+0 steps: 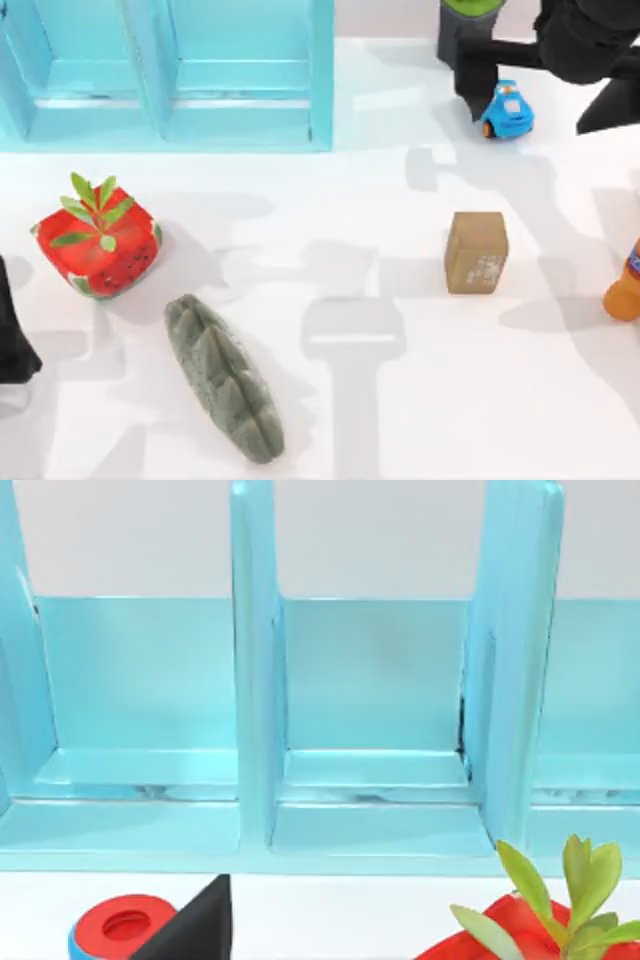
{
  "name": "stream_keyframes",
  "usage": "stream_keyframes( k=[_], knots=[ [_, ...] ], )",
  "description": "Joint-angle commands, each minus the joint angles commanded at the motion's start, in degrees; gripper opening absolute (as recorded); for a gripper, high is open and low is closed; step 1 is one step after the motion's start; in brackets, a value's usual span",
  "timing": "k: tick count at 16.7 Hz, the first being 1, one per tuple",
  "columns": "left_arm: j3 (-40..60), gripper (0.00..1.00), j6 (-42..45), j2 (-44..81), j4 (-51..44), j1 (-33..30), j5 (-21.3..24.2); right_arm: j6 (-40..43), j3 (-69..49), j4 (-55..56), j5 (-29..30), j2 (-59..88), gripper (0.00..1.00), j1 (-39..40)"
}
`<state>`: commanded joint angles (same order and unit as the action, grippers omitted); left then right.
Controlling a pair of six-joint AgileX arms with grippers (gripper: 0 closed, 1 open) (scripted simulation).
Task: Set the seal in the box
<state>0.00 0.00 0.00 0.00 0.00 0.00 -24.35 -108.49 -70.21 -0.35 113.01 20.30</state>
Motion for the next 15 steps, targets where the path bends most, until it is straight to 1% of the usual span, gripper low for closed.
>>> stream_keyframes(
  k=[3, 6, 12, 15],
  knots=[
    [0.0, 1.0, 0.0, 0.0, 0.0, 0.0, 0.0, -1.08, -2.9, -6.15, 0.15, 7.94, 1.0, 3.15],
    [0.0, 1.0, 0.0, 0.0, 0.0, 0.0, 0.0, -1.35, -3.45, -8.33, 0.2, 10.35, 1.0, 4.32],
    [0.0, 1.0, 0.0, 0.0, 0.0, 0.0, 0.0, -1.24, -2.42, -7.29, 0.2, 10.45, 1.0, 4.14],
    [0.0, 1.0, 0.0, 0.0, 0.0, 0.0, 0.0, -1.28, 2.59, -1.54, 0.21, 11.3, 1.0, 4.26]
  ],
)
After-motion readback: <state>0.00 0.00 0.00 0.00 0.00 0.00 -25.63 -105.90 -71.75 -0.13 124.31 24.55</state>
